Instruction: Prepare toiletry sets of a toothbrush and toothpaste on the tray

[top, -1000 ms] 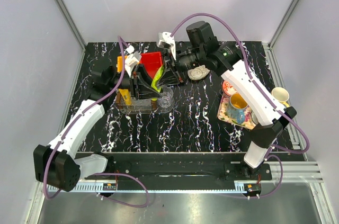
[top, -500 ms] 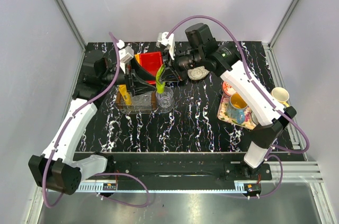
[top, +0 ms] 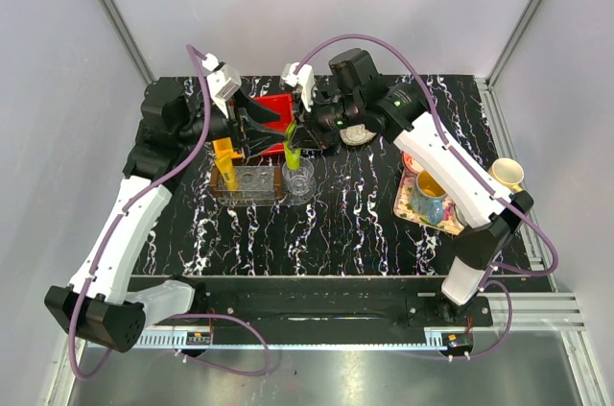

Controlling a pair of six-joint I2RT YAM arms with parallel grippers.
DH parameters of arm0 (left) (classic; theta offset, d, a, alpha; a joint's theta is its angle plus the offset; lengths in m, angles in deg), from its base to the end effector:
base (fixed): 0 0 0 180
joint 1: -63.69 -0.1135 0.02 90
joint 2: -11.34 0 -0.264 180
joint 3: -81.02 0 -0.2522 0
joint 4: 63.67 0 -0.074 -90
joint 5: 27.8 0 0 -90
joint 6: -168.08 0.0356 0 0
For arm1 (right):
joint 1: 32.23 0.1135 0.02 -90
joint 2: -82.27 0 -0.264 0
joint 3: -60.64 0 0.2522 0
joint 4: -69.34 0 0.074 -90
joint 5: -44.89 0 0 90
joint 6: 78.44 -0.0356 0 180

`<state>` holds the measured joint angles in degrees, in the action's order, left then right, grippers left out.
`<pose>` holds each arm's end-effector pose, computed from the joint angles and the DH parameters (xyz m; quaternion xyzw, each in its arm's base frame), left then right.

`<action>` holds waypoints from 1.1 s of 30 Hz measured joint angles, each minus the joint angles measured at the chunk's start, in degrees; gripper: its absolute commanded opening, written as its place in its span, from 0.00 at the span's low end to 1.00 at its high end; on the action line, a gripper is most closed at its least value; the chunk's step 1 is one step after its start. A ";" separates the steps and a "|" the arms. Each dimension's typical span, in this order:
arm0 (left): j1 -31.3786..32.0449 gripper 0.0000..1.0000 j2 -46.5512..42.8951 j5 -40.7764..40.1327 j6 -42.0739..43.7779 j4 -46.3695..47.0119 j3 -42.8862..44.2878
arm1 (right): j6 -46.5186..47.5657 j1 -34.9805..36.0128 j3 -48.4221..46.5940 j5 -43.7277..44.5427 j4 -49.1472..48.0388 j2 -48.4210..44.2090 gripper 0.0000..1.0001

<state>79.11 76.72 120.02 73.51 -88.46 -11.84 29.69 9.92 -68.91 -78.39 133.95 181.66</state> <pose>0.2205 -0.0921 0.4421 0.3912 0.6008 -0.4500 0.5324 0.2588 0.2606 0.4420 -0.5411 0.6661 0.3407 0.3840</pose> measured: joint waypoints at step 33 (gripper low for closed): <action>3.41 0.00 3.32 -3.15 -0.28 1.75 0.00 | -1.70 0.07 0.00 5.84 0.04 0.02 0.12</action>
<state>82.52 80.05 116.87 73.22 -86.71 -11.84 27.99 9.99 -68.91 -72.55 134.00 181.69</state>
